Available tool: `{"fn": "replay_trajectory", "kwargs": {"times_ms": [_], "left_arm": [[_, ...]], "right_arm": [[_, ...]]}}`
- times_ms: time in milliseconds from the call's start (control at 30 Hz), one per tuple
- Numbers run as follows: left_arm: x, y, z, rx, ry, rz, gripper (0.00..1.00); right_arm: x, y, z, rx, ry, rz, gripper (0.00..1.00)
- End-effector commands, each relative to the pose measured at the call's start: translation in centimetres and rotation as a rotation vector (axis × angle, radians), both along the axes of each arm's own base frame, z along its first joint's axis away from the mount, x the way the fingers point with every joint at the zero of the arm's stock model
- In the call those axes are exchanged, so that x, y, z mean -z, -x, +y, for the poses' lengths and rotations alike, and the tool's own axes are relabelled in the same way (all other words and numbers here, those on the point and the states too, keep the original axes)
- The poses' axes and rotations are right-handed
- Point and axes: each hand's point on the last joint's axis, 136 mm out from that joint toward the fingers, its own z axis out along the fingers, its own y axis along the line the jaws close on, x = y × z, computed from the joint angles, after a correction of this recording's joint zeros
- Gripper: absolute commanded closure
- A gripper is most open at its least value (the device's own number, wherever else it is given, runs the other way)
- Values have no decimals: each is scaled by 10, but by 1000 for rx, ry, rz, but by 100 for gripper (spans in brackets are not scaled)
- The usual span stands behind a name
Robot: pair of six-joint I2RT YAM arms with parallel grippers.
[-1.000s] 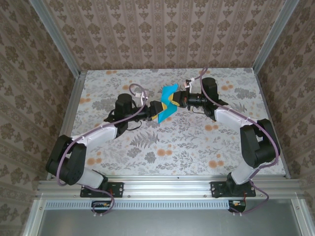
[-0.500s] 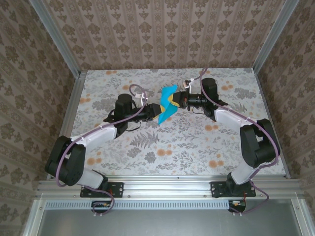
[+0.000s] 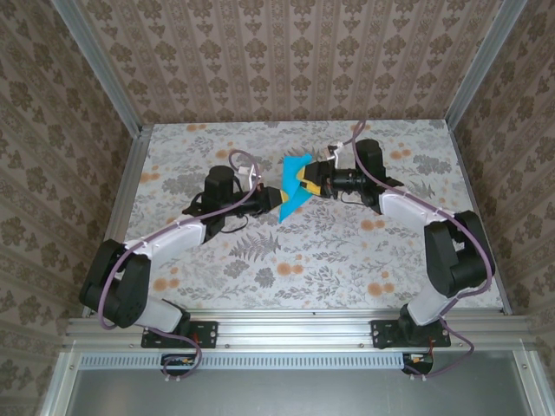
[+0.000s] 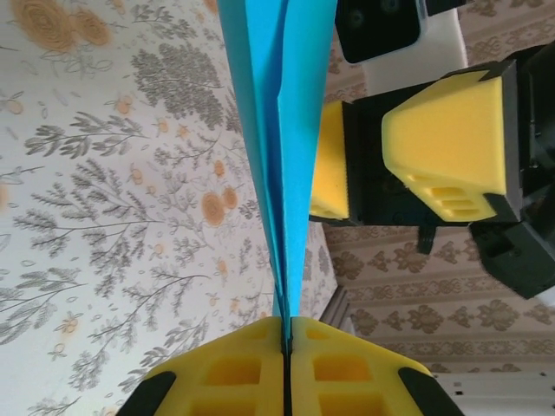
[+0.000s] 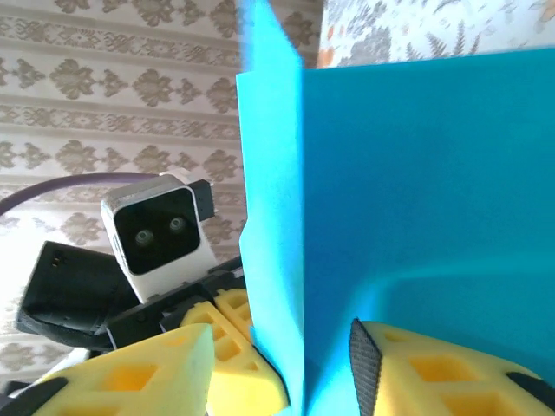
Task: Fold a paper plane with a square sheet of paper (pick it up from the middle)
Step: Turn over the paper at the center of the table.
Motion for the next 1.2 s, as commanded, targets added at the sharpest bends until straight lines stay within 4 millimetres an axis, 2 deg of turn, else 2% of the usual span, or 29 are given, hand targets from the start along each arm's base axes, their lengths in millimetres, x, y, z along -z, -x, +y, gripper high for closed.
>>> {"fn": "replay_trajectory", "kwargs": {"times_ms": [0, 100, 233, 333, 467, 533, 667, 900, 1167], "left_arm": [[2, -8, 13, -43, -107, -48, 91], [33, -13, 38, -123, -340, -24, 92], [72, -14, 89, -236, -770, -11, 91], [83, -13, 120, -296, -1053, -30, 92], [93, -16, 144, -350, -1340, -42, 91], [102, -17, 149, -351, -1468, -33, 91], [107, -22, 150, -362, -1639, -56, 92], [114, -32, 121, -314, -1800, -136, 91], [151, -23, 79, -184, -1754, -118, 87]], "right_arm": [[8, 2, -32, 101, 179, -30, 43], [29, 5, -63, 204, 393, -30, 35], [44, 12, -96, 318, 564, -42, 28], [43, 18, -114, 394, 621, -62, 26], [46, 21, -125, 442, 660, -66, 25], [46, 21, -126, 449, 666, -66, 25], [48, 22, -127, 448, 671, -59, 25], [54, 22, -131, 457, 680, -37, 25], [57, 22, -133, 465, 679, -19, 25]]}}
